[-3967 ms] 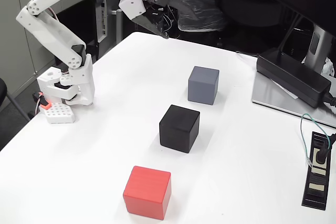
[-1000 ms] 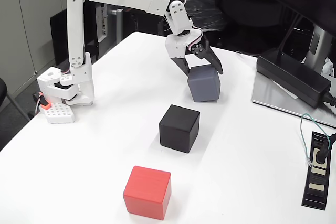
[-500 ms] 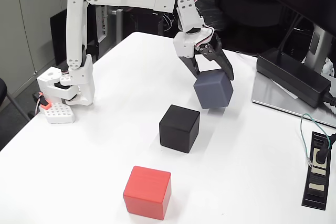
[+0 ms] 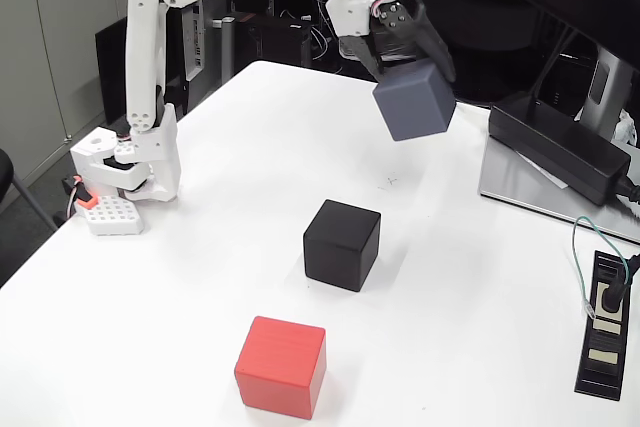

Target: Stack the three blocks in an ordered color.

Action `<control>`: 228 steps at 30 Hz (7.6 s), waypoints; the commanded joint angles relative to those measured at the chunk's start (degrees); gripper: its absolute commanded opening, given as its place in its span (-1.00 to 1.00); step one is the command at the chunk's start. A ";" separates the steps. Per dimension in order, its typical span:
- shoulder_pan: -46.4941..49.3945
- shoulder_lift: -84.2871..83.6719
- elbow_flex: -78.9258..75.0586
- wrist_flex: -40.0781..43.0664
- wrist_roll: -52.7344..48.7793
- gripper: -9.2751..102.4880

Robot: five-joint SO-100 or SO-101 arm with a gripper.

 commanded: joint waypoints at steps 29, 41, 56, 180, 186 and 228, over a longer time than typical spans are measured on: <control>42.45 11.69 4.75 1.14 -28.21 -0.85; 45.26 15.56 20.13 1.05 -34.10 -0.85; 53.53 14.94 26.19 -4.22 -34.63 -0.85; 32.70 19.25 32.26 1.05 -34.72 -0.15; 29.71 18.90 36.83 0.44 -34.80 -0.15; 23.82 18.19 63.54 -31.11 -28.21 -0.15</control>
